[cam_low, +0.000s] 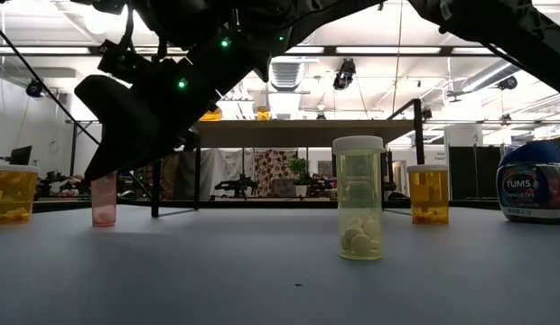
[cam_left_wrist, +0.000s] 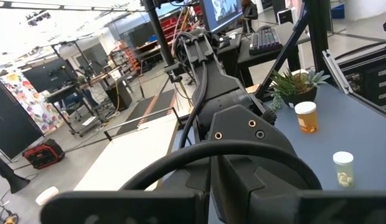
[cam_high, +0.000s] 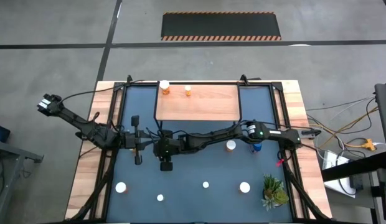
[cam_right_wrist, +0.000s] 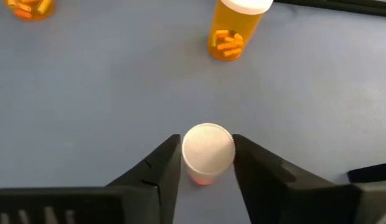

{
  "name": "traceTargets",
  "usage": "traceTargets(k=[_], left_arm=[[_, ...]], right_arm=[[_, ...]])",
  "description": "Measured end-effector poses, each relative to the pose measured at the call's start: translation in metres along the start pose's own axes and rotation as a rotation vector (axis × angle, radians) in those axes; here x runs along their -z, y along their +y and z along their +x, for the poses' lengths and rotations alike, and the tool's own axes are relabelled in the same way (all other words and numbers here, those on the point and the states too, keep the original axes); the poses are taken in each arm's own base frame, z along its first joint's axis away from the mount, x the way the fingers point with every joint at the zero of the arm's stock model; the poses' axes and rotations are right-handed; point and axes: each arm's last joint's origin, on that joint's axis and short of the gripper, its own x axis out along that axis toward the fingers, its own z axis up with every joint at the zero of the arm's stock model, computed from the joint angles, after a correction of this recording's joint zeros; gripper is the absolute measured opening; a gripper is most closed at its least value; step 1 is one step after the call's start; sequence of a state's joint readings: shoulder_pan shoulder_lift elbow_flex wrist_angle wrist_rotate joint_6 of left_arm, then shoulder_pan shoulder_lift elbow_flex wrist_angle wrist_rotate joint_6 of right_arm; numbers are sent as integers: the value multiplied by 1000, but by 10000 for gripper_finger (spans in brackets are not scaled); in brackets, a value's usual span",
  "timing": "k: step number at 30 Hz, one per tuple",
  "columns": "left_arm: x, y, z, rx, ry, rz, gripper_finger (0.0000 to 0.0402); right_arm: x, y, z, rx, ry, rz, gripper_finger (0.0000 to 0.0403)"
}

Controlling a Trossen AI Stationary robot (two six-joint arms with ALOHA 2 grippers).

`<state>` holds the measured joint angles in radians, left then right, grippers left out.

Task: Pick and place medicine bottles onto shelf by color
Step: Put the small pill bottle on the shelf

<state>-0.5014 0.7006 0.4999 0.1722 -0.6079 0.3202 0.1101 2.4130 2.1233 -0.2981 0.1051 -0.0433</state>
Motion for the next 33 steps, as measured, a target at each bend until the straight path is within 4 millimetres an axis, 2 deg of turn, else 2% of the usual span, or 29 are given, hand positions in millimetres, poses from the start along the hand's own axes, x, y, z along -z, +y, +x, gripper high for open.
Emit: traceTargets(k=[6,11,15,24,33], left_arm=[[0,0,0,0,1,0,8],[0,0,0,1,1,1,8],[0,0,0,0,0,0,8],[0,0,0,2,-2,-2,8],[0,0,0,3,-4,-4,8]], right_arm=[[0,0,0,1,0,-4,102],[0,0,0,0,3,-6,116],[-4,-2,-11,-2,37,-23,122],[-23,-6,-62,-92,148,-28,117],[-49,-13,-134,-145,189,28,116]])
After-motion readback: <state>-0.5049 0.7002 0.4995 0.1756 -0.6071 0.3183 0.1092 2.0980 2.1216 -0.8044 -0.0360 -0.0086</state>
